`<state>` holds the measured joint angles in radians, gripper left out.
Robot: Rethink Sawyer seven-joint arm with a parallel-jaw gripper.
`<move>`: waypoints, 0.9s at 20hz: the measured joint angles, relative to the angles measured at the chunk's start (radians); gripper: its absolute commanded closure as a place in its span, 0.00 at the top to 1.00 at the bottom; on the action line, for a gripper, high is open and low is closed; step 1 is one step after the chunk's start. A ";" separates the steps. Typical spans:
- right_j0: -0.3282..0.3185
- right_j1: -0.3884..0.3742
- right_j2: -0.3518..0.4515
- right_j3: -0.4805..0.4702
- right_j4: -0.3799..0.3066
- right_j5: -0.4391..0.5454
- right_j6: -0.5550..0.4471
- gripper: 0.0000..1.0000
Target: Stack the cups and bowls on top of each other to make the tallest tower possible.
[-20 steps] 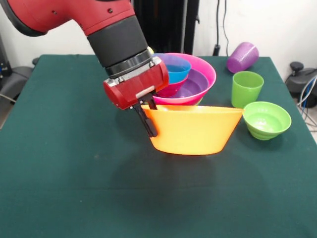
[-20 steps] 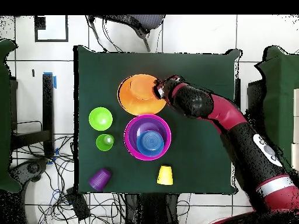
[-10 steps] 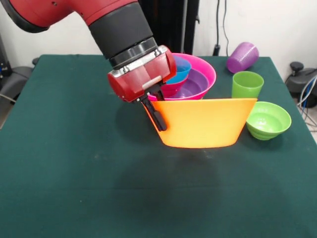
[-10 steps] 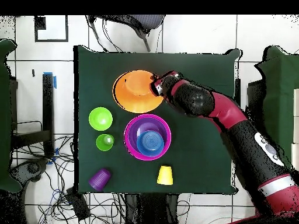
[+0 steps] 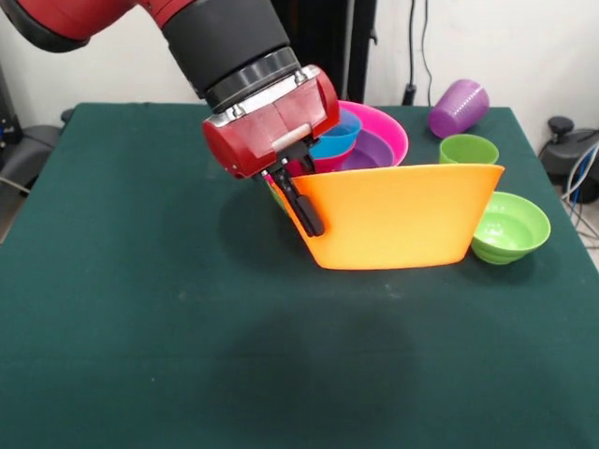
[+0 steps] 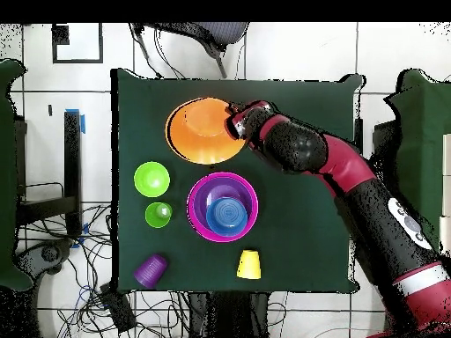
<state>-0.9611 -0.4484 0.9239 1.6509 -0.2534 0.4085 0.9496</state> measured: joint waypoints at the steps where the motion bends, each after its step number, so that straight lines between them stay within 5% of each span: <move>1: 0.000 0.000 0.001 0.000 0.001 0.002 0.000 0.00; 18: 0.000 -0.008 0.044 0.000 0.108 0.346 0.000 0.00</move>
<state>-0.9611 -0.4566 0.9679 1.6509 -0.1455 0.7548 0.9494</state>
